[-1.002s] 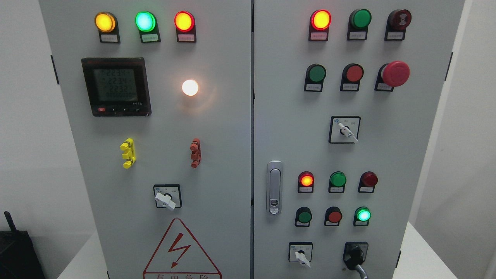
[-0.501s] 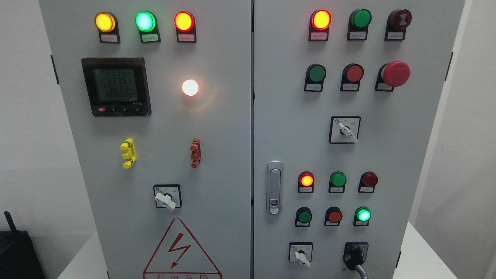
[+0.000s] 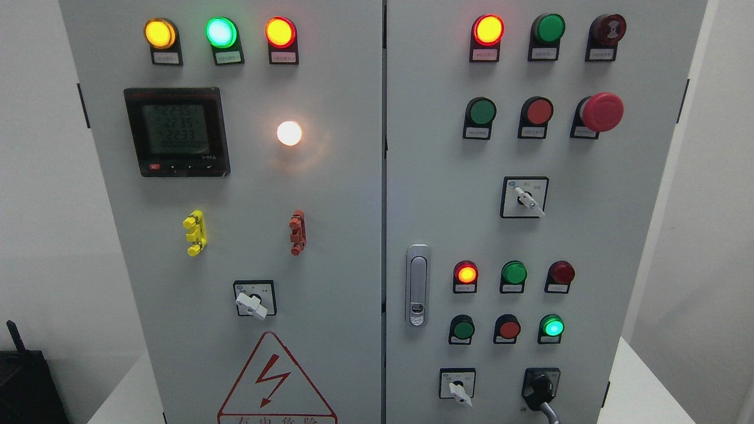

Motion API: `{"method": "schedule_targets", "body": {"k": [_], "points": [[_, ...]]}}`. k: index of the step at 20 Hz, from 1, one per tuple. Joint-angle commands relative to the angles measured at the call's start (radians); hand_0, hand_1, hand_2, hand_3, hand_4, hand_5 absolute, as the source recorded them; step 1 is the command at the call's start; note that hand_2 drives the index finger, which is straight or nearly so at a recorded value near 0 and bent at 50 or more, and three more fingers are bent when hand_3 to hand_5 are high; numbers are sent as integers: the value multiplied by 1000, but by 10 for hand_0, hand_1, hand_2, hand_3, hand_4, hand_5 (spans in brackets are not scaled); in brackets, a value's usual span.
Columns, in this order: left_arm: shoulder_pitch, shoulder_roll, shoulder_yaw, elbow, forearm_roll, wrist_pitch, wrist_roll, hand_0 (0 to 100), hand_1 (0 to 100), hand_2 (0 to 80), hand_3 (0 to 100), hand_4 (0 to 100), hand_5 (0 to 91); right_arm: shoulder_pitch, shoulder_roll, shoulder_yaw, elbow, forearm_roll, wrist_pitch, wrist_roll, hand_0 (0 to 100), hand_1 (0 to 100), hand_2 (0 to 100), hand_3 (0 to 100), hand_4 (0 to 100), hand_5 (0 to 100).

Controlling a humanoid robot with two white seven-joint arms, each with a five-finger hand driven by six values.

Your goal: Trip black knob to open circuit

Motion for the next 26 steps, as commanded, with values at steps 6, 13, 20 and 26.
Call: {"method": "schedule_targets", "body": {"k": [6,13,20,26], "points": [[0,0,1,-20,0,0,-1,120,389,0,0,0,0,-1,-2,-5,10,-3,0,17,0,122,0,934,809,625],[0,0,-1,-20,0,0,-1,120,389,0,0,0,0,1,-9,-12,16,-5,0,15,0,127,0,933,808,624],[0,0,-1,-20,0,0,-1,120,389,0,0,0,0,-2,-15,-25,27,-8,-1,14,0,128,0,933,807,620],[0,0,-1,-20,0,0,-1,120,389,0,0,0,0,-5,-15,-25,29,-8,-1,12,0,129,0,933,805,617]]}}
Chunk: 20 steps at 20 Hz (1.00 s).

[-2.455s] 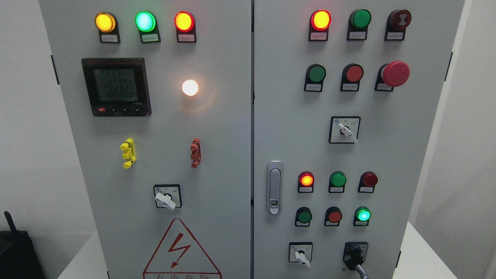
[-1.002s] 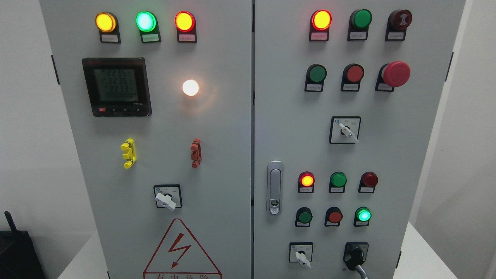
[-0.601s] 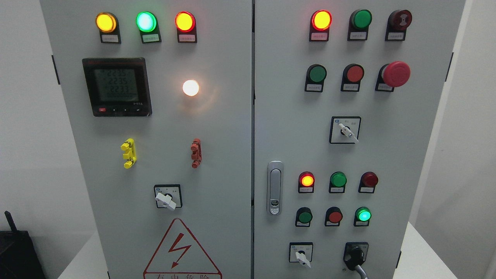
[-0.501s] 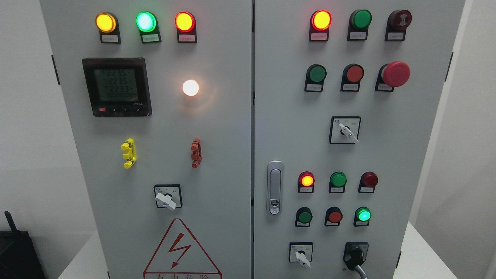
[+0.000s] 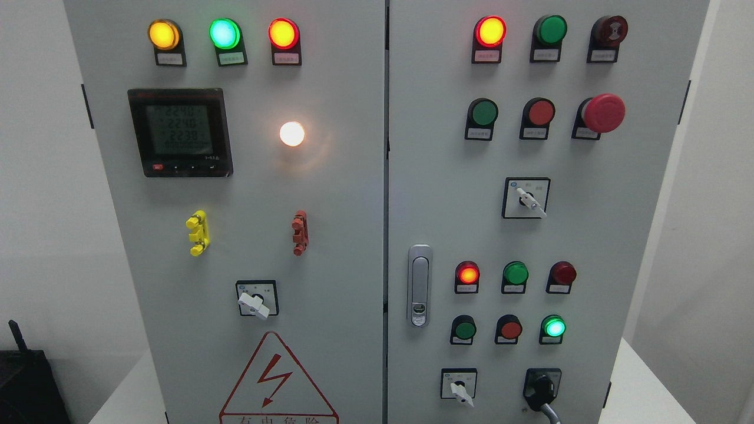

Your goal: Trip black knob to open circuit

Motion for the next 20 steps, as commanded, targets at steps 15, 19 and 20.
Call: {"method": "schedule_targets", "body": {"k": [15,19,20], "points": [[0,0,-1,-20,0,0,-1,120,389,0,0,0,0,-2,-5,-25,11,-2,3,-9,0,132,0,933,804,608],[0,0,-1,-20,0,0,-1,120,389,0,0,0,0,-2,-5,-25,11,-2,3,-9,0,133,0,933,805,608],[0,0,1,-20,0,0,-1,120,389,0,0,0,0,-2,-5,-25,11,-2,3,-9,0,133,0,933,806,608]]}}
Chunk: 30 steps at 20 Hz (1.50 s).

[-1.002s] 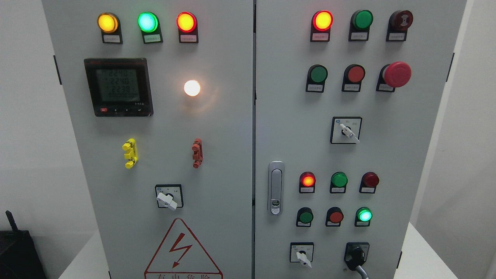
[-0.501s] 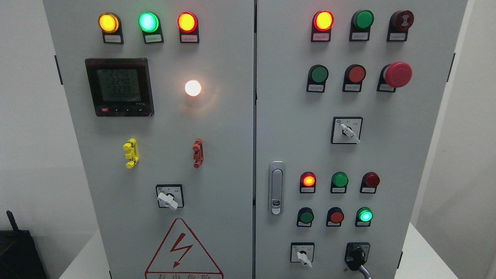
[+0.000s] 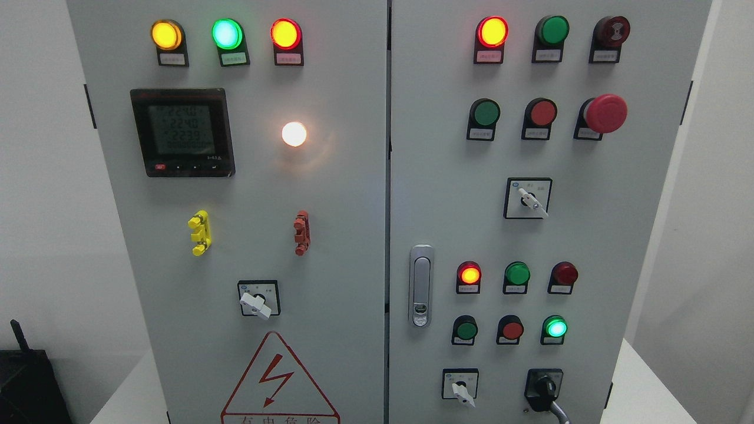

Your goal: Trip black knob to open circuit

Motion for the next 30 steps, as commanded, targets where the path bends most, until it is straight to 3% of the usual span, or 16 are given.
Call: {"method": "schedule_targets", "body": {"k": [1,30], "points": [[0,0,-1,-20,0,0,-1,120,389,0,0,0,0,0,-2,-7,3,0,0,-1,0,133,0,933,805,608],[0,0,1,-20,0,0,-1,120,389,0,0,0,0,29,-21,-37,-23,-2,-13,-7,0,134,0,934,805,612]]}}
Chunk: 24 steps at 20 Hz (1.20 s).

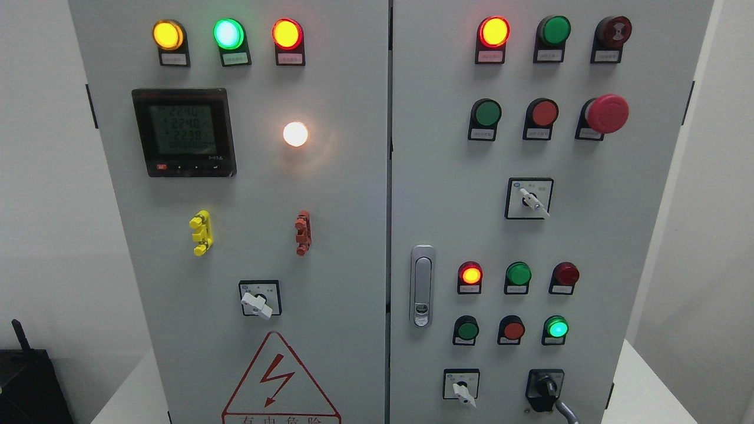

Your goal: Trip black knob to open circuit

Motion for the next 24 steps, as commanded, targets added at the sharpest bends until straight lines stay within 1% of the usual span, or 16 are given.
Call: {"method": "schedule_targets", "body": {"k": [1,6,12,16,18,19,20,22,23,24], "points": [[0,0,1,-20,0,0,-1,120,389,0,0,0,0,25,-7,-14,-31,0,-9,-7,0,134,0,934,805,612],[0,0,1,-20,0,0,-1,120,389,0,0,0,0,78,-4,-17,-72,0,-15,-9,0,134,0,934,807,619],[0,0,1,-20,0,0,-1,120,389,0,0,0,0,167,-4,-12,-129,0,-48,-9,0,130,0,936,817,637],[0,0,1,-20,0,0,-1,120,389,0,0,0,0,223,1,-12,-160,2,-81,-9,0,128,0,944,821,643],[0,0,-1,-20,0,0,-1,120,389,0,0,0,0,240,6,-14,-164,2,-87,-9,0,125,0,931,794,626],[0,0,-1,-20,0,0,-1,120,389,0,0,0,0,246,6,-14,-164,2,-97,-9,0,123,0,915,765,597],[0,0,-1,-20,0,0,-1,120,389,0,0,0,0,256,7,-14,-164,2,-106,-7,0,121,0,864,718,556],[0,0,-1,-20,0,0,-1,120,389,0,0,0,0,274,9,-14,-166,4,-123,-7,0,119,0,647,537,436],[0,0,1,-20,0,0,-1,120,389,0,0,0,0,280,10,-15,-166,5,-124,-6,0,119,0,520,420,382],[0,0,-1,-20,0,0,-1,120,389,0,0,0,0,289,10,-16,-169,5,-126,-4,0,119,0,428,333,304]]}}
